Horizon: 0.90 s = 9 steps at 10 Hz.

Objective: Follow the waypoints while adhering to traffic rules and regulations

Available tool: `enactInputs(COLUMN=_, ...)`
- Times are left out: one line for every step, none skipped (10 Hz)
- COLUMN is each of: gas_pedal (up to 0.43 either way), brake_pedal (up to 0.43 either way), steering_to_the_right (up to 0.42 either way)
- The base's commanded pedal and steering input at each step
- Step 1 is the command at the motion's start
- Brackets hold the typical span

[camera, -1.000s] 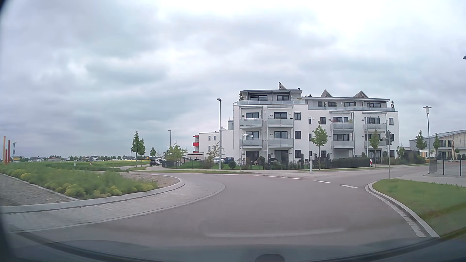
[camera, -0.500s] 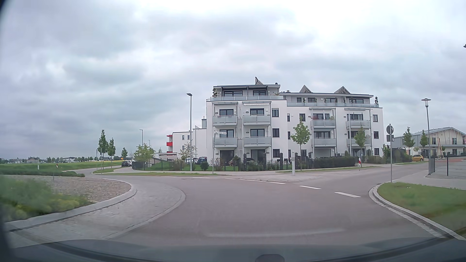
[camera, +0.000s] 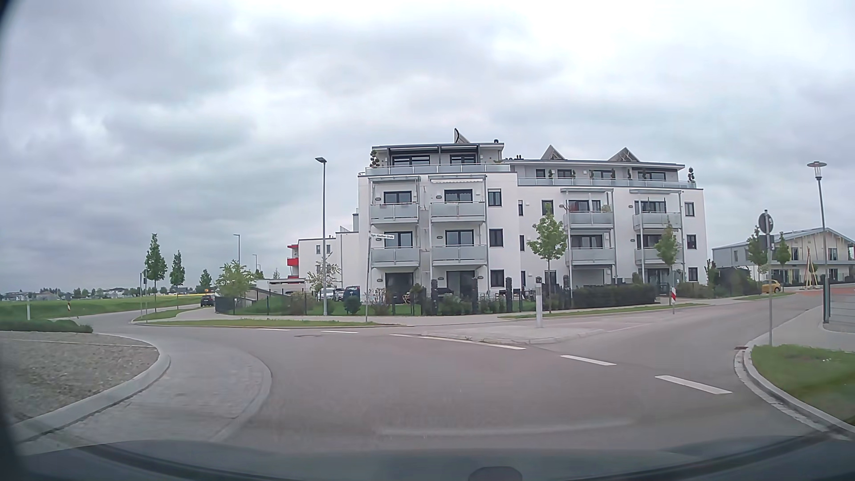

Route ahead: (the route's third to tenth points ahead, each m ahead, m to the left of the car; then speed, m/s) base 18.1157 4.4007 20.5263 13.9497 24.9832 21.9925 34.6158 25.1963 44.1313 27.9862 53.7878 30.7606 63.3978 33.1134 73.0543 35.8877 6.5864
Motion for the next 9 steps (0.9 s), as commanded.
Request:
enactInputs(gas_pedal=0.150, brake_pedal=0.000, steering_to_the_right=-0.081)
enactInputs(gas_pedal=0.150, brake_pedal=0.000, steering_to_the_right=-0.107)
enactInputs(gas_pedal=0.150, brake_pedal=0.000, steering_to_the_right=-0.142)
enactInputs(gas_pedal=0.150, brake_pedal=0.000, steering_to_the_right=-0.166)
enactInputs(gas_pedal=0.150, brake_pedal=0.000, steering_to_the_right=-0.189)
enactInputs(gas_pedal=0.150, brake_pedal=0.000, steering_to_the_right=-0.206)
enactInputs(gas_pedal=0.150, brake_pedal=0.000, steering_to_the_right=-0.216)
enactInputs(gas_pedal=0.150, brake_pedal=0.000, steering_to_the_right=-0.224)
enactInputs(gas_pedal=0.150, brake_pedal=0.000, steering_to_the_right=-0.226)
